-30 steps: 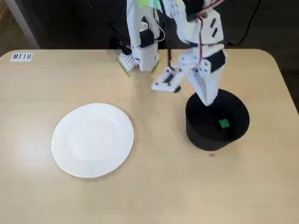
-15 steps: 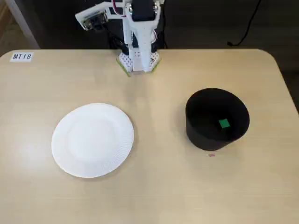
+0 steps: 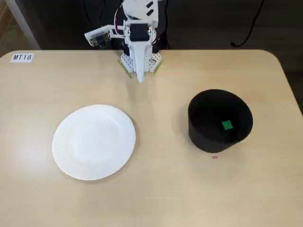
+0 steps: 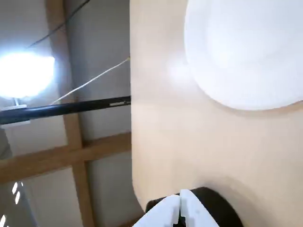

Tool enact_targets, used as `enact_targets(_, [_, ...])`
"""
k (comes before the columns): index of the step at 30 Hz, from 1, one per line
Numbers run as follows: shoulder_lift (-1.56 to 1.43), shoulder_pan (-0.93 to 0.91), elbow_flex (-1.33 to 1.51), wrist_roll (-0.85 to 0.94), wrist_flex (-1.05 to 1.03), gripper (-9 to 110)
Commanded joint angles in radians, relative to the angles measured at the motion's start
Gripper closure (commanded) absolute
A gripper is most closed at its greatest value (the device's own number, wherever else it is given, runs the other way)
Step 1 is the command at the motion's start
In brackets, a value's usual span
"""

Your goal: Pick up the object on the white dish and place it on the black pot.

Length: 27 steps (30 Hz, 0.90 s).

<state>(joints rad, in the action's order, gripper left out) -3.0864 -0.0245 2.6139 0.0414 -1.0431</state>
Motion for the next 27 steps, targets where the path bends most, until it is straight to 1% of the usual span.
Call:
enact_targets(1, [-0.114,0.011,0.092,0.014,0.035,102])
enact_targets(7, [-0.244,0.031,0.259,0.014,0.054,102])
enact_targets(15, [-0.244,0.06,0.41,0.018,0.1,102])
enact_targets(27, [-0.244,0.046,0.499,0.005,0.141,101])
